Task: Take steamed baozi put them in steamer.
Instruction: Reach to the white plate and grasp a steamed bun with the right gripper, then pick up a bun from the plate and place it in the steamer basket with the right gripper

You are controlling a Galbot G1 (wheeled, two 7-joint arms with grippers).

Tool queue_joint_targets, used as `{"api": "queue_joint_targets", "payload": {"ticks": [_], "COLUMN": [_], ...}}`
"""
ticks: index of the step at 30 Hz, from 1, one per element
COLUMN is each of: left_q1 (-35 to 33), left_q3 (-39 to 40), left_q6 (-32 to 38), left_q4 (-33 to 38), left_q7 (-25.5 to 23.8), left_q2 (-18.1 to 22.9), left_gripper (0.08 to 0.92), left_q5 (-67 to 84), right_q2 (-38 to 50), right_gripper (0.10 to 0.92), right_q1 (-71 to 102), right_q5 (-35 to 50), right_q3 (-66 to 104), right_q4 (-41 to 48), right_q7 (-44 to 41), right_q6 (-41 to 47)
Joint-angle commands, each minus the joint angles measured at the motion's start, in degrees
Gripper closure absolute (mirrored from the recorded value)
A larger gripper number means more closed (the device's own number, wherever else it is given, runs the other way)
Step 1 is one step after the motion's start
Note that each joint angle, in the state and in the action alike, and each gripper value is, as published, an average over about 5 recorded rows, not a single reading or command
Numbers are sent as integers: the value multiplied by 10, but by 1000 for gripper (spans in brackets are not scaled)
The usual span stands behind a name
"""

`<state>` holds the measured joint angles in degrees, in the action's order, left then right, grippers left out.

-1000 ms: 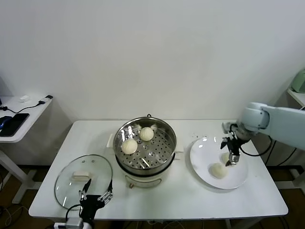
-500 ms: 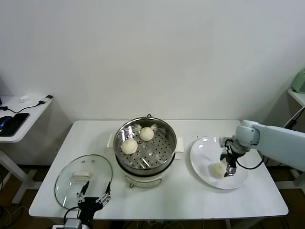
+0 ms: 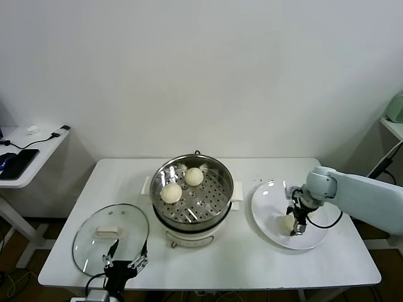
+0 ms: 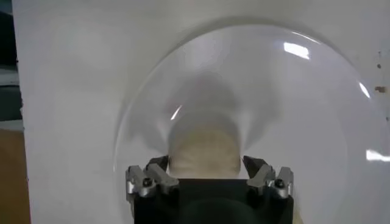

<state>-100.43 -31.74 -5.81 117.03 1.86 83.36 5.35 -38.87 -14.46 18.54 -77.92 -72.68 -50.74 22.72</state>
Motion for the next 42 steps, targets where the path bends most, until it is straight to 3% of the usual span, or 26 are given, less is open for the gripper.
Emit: {"api": "queue_joint_targets", "payload": {"ticks": [1, 10, 18, 25, 34, 42], "left_q1": [-2, -1, 0, -1, -4, -6], "left_q3": [2, 18, 25, 29, 26, 25], "left_q6": [-1, -2, -5, -6, -5, -4], "left_q4": [4, 6, 9, 10, 6, 1], "left_q7": [1, 5, 5, 4, 4, 6], "left_q2": [1, 4, 2, 0, -3, -4], "left_gripper": [177, 177, 177, 177, 177, 177], "left_q5": [-2, -11, -16, -19, -21, -21], "right_q2": [6, -14, -158, -274, -373, -408], "right_gripper": [298, 321, 318, 319, 321, 322], "right_q1": [-14, -165, -403, -453, -338, -246], "right_q5": [-6, -6, 85, 112, -33, -92], "right_q3": [-4, -74, -158, -108, -79, -75], "right_q4": [-7, -24, -25, -58, -99, -69], "right_q7": [-6, -43, -109, -151, -144, -127], "right_q6": [-1, -40, -148, -285, -394, -404]}}
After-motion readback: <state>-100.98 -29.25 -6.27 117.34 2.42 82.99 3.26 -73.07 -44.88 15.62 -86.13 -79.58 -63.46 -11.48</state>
